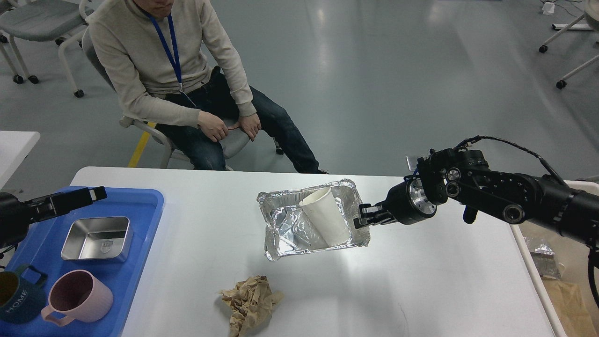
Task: Tidy desktop
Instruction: 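Reach the left gripper to the crumpled brown paper and grasp it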
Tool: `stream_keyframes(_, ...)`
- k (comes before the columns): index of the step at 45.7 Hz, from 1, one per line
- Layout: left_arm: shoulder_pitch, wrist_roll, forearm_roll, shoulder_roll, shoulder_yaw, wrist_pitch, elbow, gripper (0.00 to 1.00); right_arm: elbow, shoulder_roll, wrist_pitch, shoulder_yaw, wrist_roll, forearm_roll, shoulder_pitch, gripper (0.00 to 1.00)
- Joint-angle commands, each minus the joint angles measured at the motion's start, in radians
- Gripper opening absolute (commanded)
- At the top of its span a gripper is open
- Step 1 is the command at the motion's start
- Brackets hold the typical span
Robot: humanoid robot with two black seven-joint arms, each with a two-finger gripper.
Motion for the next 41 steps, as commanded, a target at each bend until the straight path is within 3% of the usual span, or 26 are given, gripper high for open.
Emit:
stream_keyframes(1,0.002,-0.003,-0.001,-0.001,0.002,-0.012,-0.012,0.95,0.0,-0.004,0.0,0.003,0.0,0.0,0.0,0.0)
stream_keyframes(21,0.054,0.007,-0.004,-0.049,0.02,-0.023,-0.06,0.96,0.008,-0.02,0.0,0.012,-0.001,0.0,-0.005,0.0)
stream_keyframes(41,0.069,0.032,0.014,-0.363,0.109,-0.027,-0.031,0.96,0.015,-0.023,0.0,0.024,0.0,0.0,-0.009,0.0)
